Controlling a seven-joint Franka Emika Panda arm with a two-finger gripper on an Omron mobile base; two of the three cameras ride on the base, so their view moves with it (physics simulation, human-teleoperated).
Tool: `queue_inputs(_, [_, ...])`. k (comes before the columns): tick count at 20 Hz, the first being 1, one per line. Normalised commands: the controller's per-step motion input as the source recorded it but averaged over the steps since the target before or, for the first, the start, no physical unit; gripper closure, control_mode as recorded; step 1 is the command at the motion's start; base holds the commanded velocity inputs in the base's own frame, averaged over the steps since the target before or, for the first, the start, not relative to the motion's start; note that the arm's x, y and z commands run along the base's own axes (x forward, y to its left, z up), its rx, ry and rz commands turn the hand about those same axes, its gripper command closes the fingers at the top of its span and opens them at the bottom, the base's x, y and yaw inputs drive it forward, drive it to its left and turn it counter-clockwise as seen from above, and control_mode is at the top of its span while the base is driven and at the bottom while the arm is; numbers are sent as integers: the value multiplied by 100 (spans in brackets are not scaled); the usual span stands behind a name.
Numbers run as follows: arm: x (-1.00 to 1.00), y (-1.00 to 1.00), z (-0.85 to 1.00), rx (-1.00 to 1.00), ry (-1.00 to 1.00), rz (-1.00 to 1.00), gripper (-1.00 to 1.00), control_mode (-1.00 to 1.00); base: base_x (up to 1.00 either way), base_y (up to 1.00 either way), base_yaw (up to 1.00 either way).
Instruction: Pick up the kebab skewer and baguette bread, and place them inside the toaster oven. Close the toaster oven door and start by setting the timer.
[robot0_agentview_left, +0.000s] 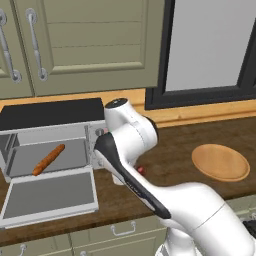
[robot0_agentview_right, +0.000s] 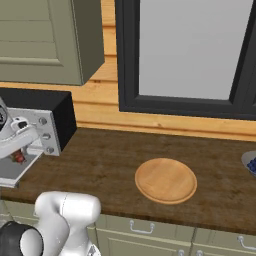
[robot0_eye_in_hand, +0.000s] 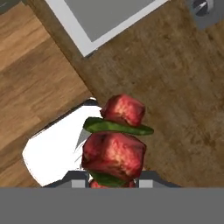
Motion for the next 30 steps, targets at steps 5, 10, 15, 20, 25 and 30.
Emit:
queue_inputs(5, [28,81,0,-2,0,30,100,-100,0,0,0])
queue_inputs(10, [55,71,0,-1,0,28,100,-100,0,0,0])
queue_inputs(15, [62,61,-3,-4,-3,16,100,-100,0,0,0])
queue_inputs(20, [18,48,0,-7,-25,10,100,-100,0,0,0])
queue_inputs(25, [44,13,-8,-1,-23,6,100,-100,0,0,0])
queue_inputs(30, [66,1,-20,0,-3,2,100,-100,0,0,0])
